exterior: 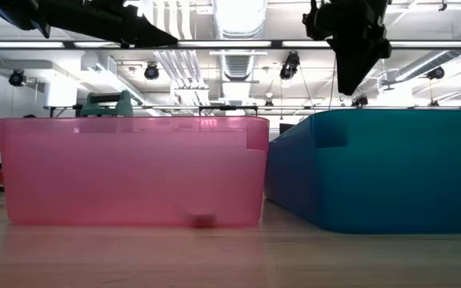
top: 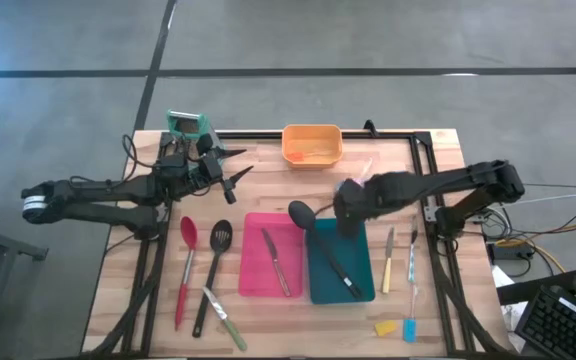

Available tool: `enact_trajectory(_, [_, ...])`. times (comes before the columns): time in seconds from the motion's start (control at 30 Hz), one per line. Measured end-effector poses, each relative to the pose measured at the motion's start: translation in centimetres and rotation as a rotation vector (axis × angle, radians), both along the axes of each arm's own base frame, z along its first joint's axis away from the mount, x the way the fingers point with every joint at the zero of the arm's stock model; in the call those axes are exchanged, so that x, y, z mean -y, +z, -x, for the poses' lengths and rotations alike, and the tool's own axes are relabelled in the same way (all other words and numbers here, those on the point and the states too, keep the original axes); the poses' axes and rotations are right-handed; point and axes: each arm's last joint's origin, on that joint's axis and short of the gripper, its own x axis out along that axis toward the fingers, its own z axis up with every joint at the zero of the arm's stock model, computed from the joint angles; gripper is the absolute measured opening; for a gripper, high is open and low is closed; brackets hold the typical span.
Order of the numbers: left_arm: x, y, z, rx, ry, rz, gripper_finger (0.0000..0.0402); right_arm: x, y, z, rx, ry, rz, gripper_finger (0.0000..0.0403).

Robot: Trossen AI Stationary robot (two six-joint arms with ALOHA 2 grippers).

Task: Pick & Place Kitchen Items
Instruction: Put the pink spatula into the yellow bin

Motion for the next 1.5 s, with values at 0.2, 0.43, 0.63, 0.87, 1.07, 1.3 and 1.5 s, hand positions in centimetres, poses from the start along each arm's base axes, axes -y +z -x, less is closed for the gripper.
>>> enact_trajectory(0.2, [0.0, 0.0, 0.0, -0.002, 0.0, 0.0, 0.022, 1.9, 1.8, 1.5, 0.048, -0.007, 0.008, 0.0098])
enact_trajectory(0.43, [0.0, -0.1, 0.0, -0.009, 0.0, 0.002, 0.022, 3.4, 3.5, 3.4, 0.111, -0.048, 0.016, 0.0084])
enact_trajectory(0.63, [0.0, -0.1, 0.0, -0.014, 0.0, 0.003, 0.0219, 3.8, 4.3, 4.3, 0.133, -0.017, 0.003, 0.0077])
enact_trajectory(0.87, [0.0, -0.1, 0.0, -0.015, 0.0, 0.003, 0.0219, 4.1, 4.6, 5.2, 0.108, -0.013, 0.008, 0.0076])
enact_trajectory(1.07, [0.0, -0.2, 0.0, -0.016, 0.0, 0.003, 0.0219, 4.5, 4.3, 5.5, 0.062, -0.027, 0.01, 0.0094])
enact_trajectory(1.3, [0.0, -0.2, 0.0, -0.017, 0.0, 0.003, 0.0218, 5.8, 4.3, 5.8, 0.055, -0.053, 0.006, 0.0116])
enact_trajectory(1.5, [0.0, -0.2, 0.0, -0.021, 0.0, 0.004, 0.0218, 6.4, 4.3, 6.2, 0.026, -0.077, 0.0, 0.0132])
